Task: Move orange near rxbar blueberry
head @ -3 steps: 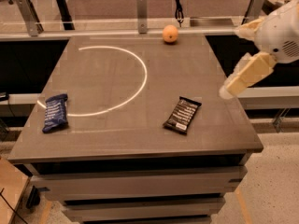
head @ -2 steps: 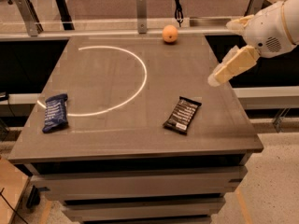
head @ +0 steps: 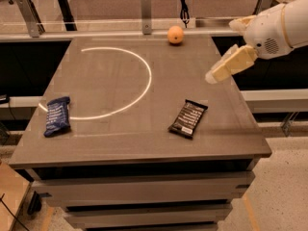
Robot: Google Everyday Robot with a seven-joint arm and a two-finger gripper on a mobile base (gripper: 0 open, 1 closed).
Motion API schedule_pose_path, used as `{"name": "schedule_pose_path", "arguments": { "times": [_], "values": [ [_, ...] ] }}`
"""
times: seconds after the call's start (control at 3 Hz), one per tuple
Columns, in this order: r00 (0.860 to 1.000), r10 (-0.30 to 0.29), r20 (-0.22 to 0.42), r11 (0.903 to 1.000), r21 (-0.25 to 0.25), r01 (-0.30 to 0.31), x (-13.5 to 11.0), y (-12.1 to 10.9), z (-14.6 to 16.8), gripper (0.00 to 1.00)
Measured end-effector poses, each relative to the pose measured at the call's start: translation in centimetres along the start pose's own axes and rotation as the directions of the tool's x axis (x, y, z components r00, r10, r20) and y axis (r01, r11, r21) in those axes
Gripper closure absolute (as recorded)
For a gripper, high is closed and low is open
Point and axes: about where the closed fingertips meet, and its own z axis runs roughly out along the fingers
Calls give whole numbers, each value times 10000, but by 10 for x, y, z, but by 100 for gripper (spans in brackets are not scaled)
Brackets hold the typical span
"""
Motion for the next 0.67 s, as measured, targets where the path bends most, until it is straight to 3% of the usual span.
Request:
{"name": "schedule_pose_path", "arguments": {
  "times": [0.33, 0.67],
  "values": [
    [9902, 623, 1251, 9977, 171, -650, -11, -26, 38, 0],
    [9674, 1306, 2170, 9900, 236, -1389, -12, -54, 77, 0]
  ]
}}
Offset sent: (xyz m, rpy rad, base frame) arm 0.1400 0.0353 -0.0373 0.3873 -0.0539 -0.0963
